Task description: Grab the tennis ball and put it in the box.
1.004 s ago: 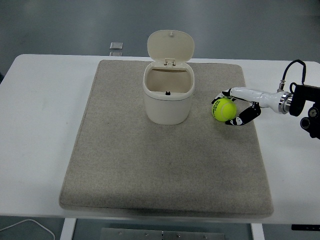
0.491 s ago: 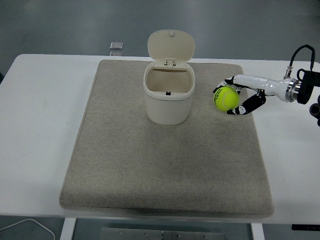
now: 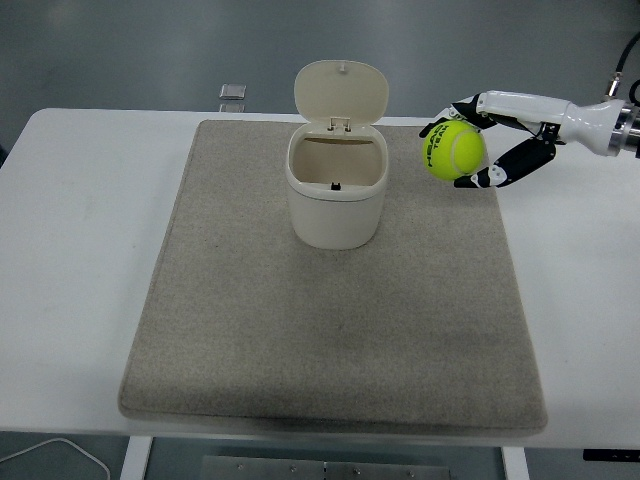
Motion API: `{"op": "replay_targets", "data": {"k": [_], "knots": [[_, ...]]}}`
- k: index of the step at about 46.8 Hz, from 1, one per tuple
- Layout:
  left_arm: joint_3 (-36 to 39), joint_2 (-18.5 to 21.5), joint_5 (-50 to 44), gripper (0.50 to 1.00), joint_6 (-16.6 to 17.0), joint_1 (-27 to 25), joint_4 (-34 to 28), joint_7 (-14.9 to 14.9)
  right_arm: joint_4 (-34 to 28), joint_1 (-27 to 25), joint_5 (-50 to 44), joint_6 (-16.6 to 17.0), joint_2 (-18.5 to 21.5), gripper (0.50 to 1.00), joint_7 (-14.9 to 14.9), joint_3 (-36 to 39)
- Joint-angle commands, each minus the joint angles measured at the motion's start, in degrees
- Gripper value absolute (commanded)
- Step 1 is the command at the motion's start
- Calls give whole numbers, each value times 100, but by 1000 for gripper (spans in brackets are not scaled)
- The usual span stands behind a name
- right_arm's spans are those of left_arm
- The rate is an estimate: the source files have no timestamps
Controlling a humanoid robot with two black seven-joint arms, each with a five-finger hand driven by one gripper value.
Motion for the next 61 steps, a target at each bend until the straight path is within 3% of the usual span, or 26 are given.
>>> {"op": "replay_targets", "data": {"k": [1, 15, 23, 36, 59, 61], "knots": [[0, 0, 5, 992, 0, 0, 0, 0, 176, 41, 3, -7, 24, 500, -6, 102], [0, 0, 5, 992, 0, 0, 0, 0, 273, 165, -6, -25, 463, 500, -155, 164], [0, 0, -4, 992, 0, 0, 0, 0, 211, 261, 12, -69, 771, 500, -559, 173], [0, 0, 5, 992, 0, 0, 0, 0, -114, 411, 12, -183, 1386, 500, -964, 164], [0, 0, 5, 992, 0, 0, 0, 0, -193, 402, 38, -280, 1492, 500, -1061, 102], [0, 0, -4, 992, 0, 0, 0, 0, -193, 402, 38, -306, 1492, 535, -1061, 94]]}}
